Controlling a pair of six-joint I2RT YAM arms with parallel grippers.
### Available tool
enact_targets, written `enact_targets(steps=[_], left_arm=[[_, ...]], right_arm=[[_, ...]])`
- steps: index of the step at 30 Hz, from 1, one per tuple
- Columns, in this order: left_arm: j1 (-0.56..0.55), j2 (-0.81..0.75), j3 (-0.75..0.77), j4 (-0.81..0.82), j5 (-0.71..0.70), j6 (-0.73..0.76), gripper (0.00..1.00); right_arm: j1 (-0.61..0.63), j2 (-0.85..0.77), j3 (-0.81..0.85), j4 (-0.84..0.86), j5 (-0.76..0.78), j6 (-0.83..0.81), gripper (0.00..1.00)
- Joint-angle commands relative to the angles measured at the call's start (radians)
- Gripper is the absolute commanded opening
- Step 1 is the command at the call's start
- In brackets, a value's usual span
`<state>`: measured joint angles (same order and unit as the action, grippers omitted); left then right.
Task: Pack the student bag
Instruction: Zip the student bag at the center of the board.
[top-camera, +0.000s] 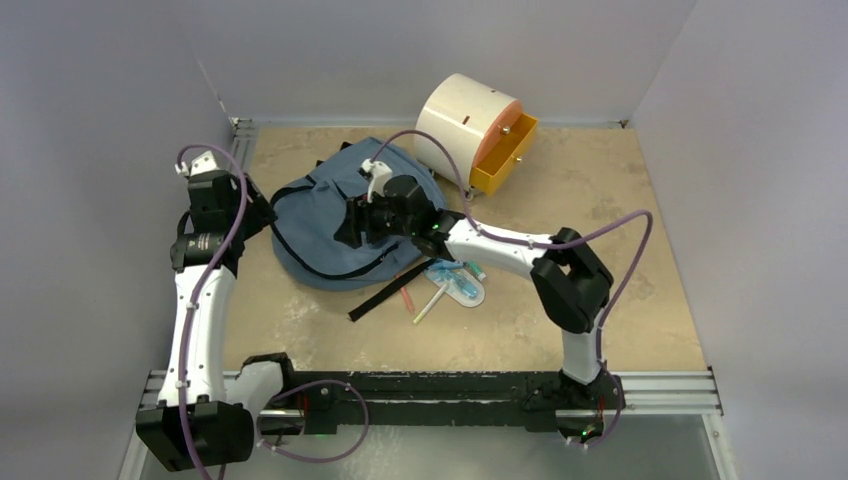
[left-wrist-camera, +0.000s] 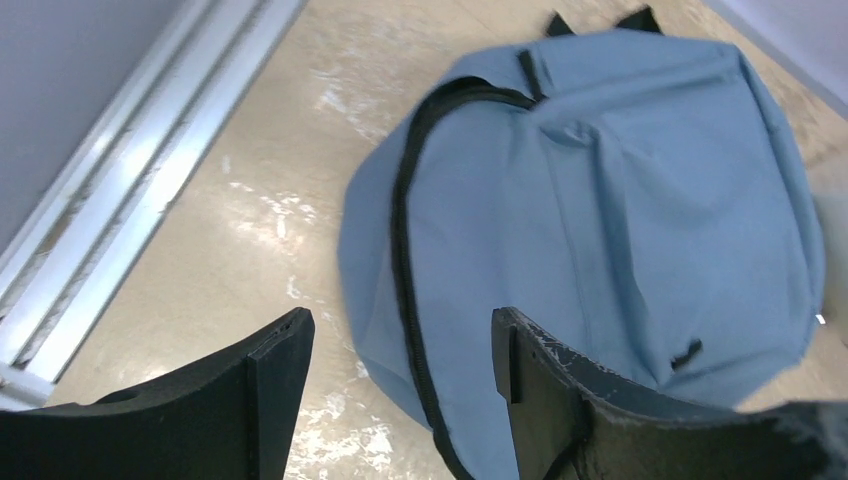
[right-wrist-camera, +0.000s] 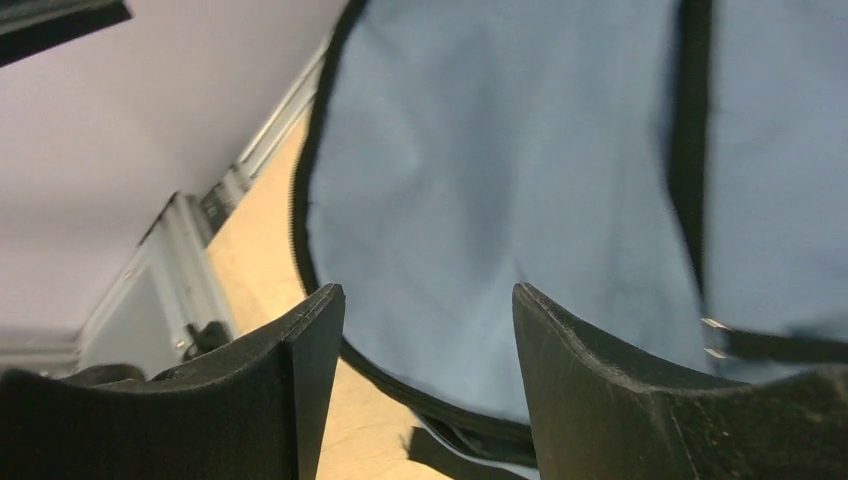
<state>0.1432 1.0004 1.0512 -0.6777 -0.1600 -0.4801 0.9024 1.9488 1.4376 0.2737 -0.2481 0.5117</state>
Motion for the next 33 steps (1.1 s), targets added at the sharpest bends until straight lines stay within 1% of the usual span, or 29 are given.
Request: enact_targets(steps=[1, 3, 6, 8, 12, 14, 17, 21, 28, 33], left_arm=[[-0.009, 0.006, 0.016, 0.070, 0.226, 0.071, 0.64], [-0.027, 0.017, -0.002, 0.109, 0.309, 0.086, 0.61], [-0.079, 0.021, -0.022, 0.155, 0.379, 0.119, 0.59], [-0.132, 0.021, -0.033, 0.179, 0.405, 0.148, 0.58], [-0.285, 0.042, -0.052, 0.208, 0.434, 0.179, 0.54], [-0.364, 0.059, -0.062, 0.228, 0.445, 0.191, 0.52], [-0.477, 0.092, -0.083, 0.264, 0.428, 0.214, 0.51], [-0.598, 0.177, -0.065, 0.274, 0.405, 0.275, 0.50], [-0.698, 0.351, 0.000, 0.252, 0.336, 0.378, 0.49], [-0.762, 0.450, 0.044, 0.248, 0.227, 0.431, 0.49]], right_arm=[[-0.004, -0.139, -0.057, -0.043, 0.308, -0.032, 0.66], [-0.008, -0.170, -0.098, -0.059, 0.398, -0.003, 0.66], [-0.030, -0.205, -0.149, -0.096, 0.471, 0.070, 0.65], [-0.062, -0.229, -0.191, -0.112, 0.466, 0.121, 0.64], [-0.134, -0.294, -0.311, -0.092, 0.450, 0.229, 0.62], [-0.154, -0.330, -0.365, -0.080, 0.467, 0.276, 0.62], [-0.171, -0.373, -0.428, -0.054, 0.488, 0.342, 0.63], [-0.182, -0.367, -0.460, -0.038, 0.477, 0.406, 0.63], [-0.189, -0.355, -0.476, -0.012, 0.448, 0.441, 0.60], [-0.192, -0.356, -0.475, -0.014, 0.445, 0.441, 0.58]])
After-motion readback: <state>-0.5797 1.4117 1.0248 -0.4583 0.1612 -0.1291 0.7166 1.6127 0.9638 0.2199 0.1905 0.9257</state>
